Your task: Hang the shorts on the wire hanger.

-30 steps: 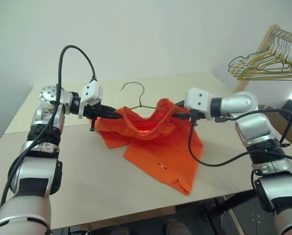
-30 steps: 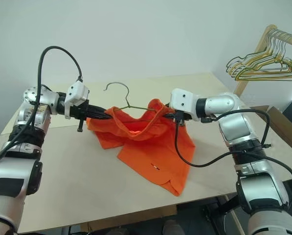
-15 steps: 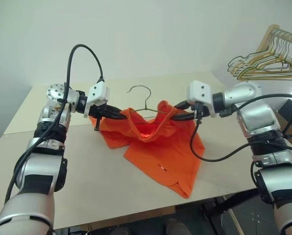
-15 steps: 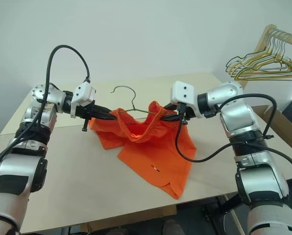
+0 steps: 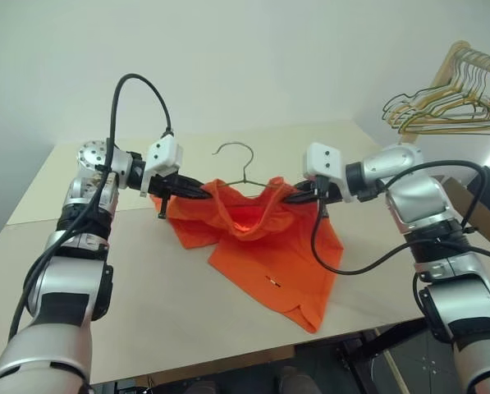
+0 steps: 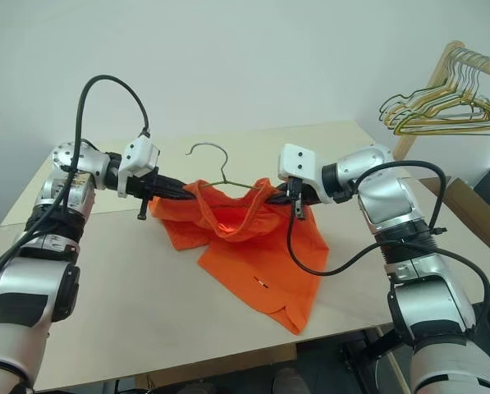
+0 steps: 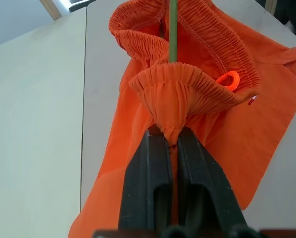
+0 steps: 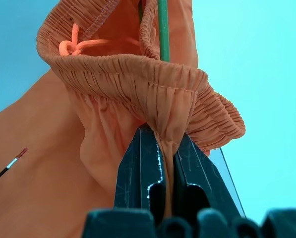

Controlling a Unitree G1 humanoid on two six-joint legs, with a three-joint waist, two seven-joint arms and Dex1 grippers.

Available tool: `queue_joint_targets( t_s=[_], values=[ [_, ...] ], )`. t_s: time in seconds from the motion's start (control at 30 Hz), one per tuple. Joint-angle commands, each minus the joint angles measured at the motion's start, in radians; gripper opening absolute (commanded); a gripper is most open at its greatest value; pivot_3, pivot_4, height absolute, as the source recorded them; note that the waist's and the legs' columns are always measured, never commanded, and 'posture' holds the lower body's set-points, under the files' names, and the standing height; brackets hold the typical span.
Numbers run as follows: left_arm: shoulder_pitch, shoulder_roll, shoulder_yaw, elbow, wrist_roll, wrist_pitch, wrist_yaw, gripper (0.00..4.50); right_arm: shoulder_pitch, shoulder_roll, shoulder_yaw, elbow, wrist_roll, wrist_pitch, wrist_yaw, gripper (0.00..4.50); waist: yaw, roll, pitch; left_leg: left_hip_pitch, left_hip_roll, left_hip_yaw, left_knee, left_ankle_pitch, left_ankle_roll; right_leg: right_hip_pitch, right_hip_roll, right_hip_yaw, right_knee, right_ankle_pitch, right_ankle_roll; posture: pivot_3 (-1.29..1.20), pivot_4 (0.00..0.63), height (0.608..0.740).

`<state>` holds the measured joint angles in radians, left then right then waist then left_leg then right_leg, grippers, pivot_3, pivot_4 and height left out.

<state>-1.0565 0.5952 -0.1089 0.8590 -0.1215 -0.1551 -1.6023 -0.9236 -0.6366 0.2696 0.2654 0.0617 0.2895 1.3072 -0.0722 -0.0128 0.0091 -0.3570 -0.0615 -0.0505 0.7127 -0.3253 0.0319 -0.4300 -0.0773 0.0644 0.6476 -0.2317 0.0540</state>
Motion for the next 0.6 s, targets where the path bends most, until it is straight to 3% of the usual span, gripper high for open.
queue_joint_targets(
  t_s=[0.03,0.2,0.23,0.33,0.6],
  values=[
    [-0.048,-0.003,0.040,-0.004,-0.036,0.003,0.000,0.00,-0.025,0.001,-0.011,-0.003,-0.006,0.002,-0.015,0.04,0.000,0.000,0.000,0.000,0.000,0.000,0.000,0.000,0.000,0.000,0.000,0.000,0.000,0.000,0.000,-0.05,0.000,0.740],
    [-0.053,-0.003,0.054,0.015,-0.041,0.023,0.012,0.00,-0.026,-0.002,-0.024,-0.001,0.003,-0.002,-0.015,0.04,-0.001,0.000,0.000,0.000,0.000,0.000,0.000,0.000,0.000,0.000,0.000,0.000,0.000,0.000,0.000,-0.05,0.000,0.740],
    [-0.058,-0.003,0.059,0.024,-0.045,0.033,0.013,0.46,-0.031,-0.004,-0.031,0.001,0.013,0.013,-0.010,0.00,-0.001,0.000,0.000,0.000,0.000,0.000,0.000,0.000,0.000,0.000,0.000,0.000,0.000,0.000,0.000,-0.05,0.000,0.740],
    [-0.061,0.008,0.054,0.026,-0.085,0.046,-0.010,0.97,-0.043,-0.009,-0.045,0.014,0.026,0.018,-0.002,0.00,-0.001,0.000,0.000,0.000,0.000,0.000,0.000,0.000,0.000,0.000,0.000,0.000,0.000,0.000,0.000,-0.05,0.000,0.740],
    [-0.126,0.060,0.111,0.083,-0.134,0.026,0.007,3.25,-0.122,-0.057,-0.130,0.086,0.115,0.062,0.075,0.00,-0.004,0.000,0.000,-0.007,0.000,0.000,0.001,0.000,-0.001,-0.007,0.000,0.000,0.001,0.000,0.000,-0.05,0.000,0.740]
  ],
)
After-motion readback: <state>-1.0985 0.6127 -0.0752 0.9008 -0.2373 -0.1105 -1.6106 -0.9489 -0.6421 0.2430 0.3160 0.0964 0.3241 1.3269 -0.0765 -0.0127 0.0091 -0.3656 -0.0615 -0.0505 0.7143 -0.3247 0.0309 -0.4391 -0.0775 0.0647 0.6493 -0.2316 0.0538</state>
